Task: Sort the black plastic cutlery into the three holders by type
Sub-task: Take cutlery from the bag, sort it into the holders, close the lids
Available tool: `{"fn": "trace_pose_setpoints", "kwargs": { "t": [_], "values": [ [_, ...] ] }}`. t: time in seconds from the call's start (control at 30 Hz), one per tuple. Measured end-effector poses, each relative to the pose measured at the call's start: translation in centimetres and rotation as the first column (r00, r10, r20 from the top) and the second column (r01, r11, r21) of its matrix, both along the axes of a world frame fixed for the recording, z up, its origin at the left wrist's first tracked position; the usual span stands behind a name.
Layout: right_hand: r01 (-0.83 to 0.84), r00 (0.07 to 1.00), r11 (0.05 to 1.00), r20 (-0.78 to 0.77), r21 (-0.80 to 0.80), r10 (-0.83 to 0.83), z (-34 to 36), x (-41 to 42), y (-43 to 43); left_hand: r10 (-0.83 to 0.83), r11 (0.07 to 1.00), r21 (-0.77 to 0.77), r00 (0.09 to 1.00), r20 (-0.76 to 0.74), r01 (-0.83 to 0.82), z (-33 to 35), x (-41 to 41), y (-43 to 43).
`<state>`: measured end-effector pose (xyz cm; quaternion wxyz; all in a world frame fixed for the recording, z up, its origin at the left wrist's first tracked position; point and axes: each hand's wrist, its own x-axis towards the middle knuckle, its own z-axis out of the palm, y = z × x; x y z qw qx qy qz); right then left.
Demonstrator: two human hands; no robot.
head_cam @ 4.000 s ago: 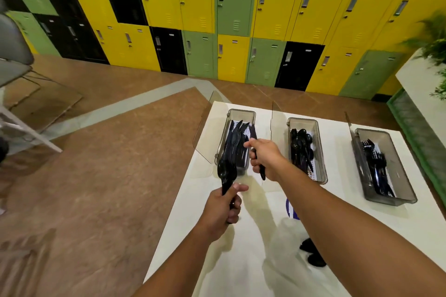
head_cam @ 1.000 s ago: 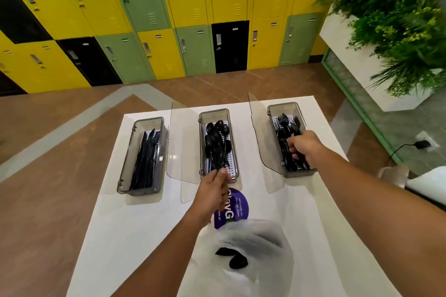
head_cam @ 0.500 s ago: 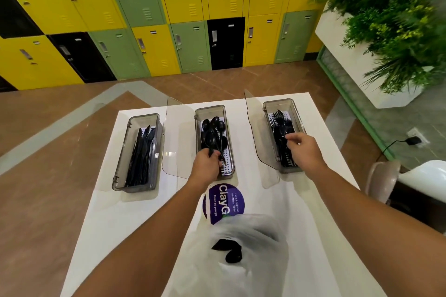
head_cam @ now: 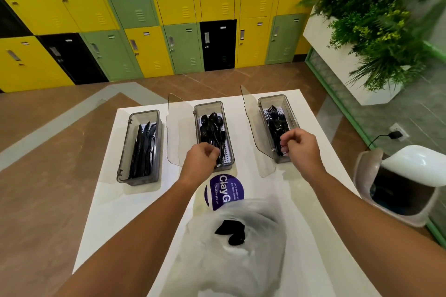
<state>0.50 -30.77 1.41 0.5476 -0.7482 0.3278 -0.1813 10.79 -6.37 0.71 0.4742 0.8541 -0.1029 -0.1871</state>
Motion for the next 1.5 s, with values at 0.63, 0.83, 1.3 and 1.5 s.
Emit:
{"fn": "trace_pose_setpoints", "kwargs": {
  "t": [0.63,0.83,1.3,1.5],
  "values": [
    [-0.725,0.504,0.688,-0.654,0.035,0.565,-1.3,-6.9,15.9,-0.530,0.804,0.252,0.841,-0.110,0.539,-1.1,-6.7,6.0],
    [-0.800,0.531,0.536,-0.735,-0.271,0.421,-5.2,-8.4,14.5,-0.522,0.829,0.191,0.850,-0.067,0.525,-1.1,-7.5,5.6],
    [-0.869,0.450,0.368,-0.837,-0.330,0.312,-8.4,-8.7,15.1,-0.505,0.792,0.371,0.862,-0.049,0.484,-2.3,-7.0,5.6],
    [-0.796,0.500,0.562,-0.766,-0.223,0.404,-8.2,-9.5,13.9,-0.525,0.750,0.448,0.850,-0.045,0.487,-3.1,-6.7,5.6]
  ]
}}
